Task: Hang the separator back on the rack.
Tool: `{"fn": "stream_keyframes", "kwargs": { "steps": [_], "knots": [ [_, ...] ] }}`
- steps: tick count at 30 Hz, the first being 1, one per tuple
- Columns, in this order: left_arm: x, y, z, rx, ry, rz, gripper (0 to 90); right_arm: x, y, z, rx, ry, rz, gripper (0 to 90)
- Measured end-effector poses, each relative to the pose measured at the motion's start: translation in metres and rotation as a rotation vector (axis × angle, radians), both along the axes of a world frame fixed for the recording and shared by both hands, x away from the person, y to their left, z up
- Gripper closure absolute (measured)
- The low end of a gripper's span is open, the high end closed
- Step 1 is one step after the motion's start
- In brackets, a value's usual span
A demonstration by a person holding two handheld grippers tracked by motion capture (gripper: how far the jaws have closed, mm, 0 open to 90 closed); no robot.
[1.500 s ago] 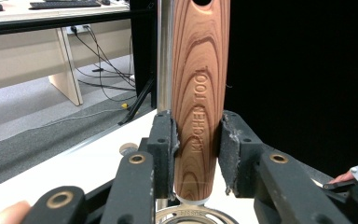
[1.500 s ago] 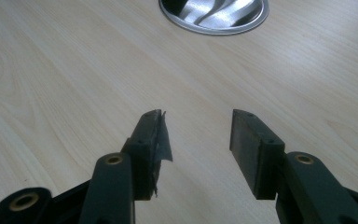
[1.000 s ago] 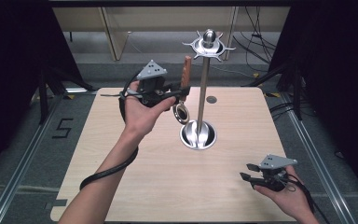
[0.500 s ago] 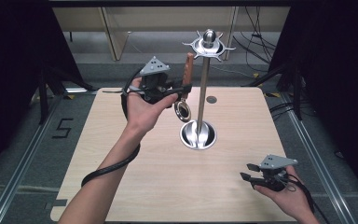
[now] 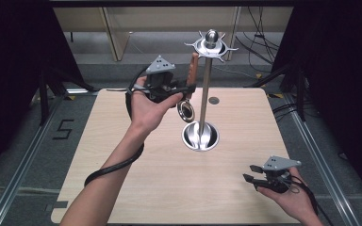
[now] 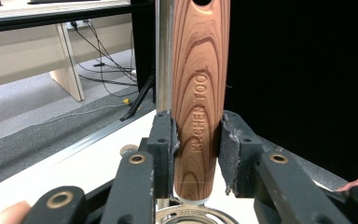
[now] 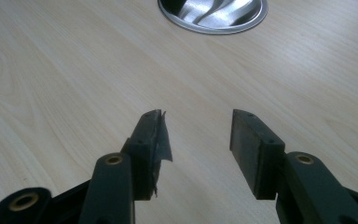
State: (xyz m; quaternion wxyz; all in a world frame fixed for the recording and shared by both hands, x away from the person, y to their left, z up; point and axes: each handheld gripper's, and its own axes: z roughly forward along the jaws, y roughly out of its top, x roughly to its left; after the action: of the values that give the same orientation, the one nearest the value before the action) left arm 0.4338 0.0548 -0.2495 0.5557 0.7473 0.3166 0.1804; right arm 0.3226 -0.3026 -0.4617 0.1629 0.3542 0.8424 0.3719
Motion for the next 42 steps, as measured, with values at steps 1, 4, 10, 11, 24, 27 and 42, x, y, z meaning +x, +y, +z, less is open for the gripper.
{"fn": "stream_keyframes", "kwargs": {
  "steps": [1,4,10,11,24,27,42],
  "knots": [
    [0.000,0.000,0.000,-0.001,0.001,0.000,67.3,0.000,0.000,0.000,0.000,0.000,0.000,54.6],
    [0.001,-0.001,0.001,0.003,0.000,-0.001,67.3,0.001,-0.001,-0.001,-0.009,-0.014,0.004,54.6],
    [0.004,-0.002,0.001,0.004,0.007,0.005,67.3,0.000,0.000,0.000,-0.001,0.001,0.000,54.6],
    [0.004,-0.002,0.000,0.001,0.009,0.006,67.3,0.000,0.000,0.000,-0.002,0.001,0.000,54.6],
    [0.008,-0.007,0.000,0.018,0.009,0.007,67.3,0.000,0.000,-0.001,-0.001,-0.002,-0.004,54.6],
    [0.009,-0.008,0.000,0.022,0.009,0.013,67.3,0.001,-0.001,-0.001,-0.007,-0.004,0.004,54.6],
    [0.016,-0.015,0.000,0.042,0.010,0.016,67.2,0.000,0.000,-0.002,0.001,0.009,-0.003,54.6]
  ]
}}
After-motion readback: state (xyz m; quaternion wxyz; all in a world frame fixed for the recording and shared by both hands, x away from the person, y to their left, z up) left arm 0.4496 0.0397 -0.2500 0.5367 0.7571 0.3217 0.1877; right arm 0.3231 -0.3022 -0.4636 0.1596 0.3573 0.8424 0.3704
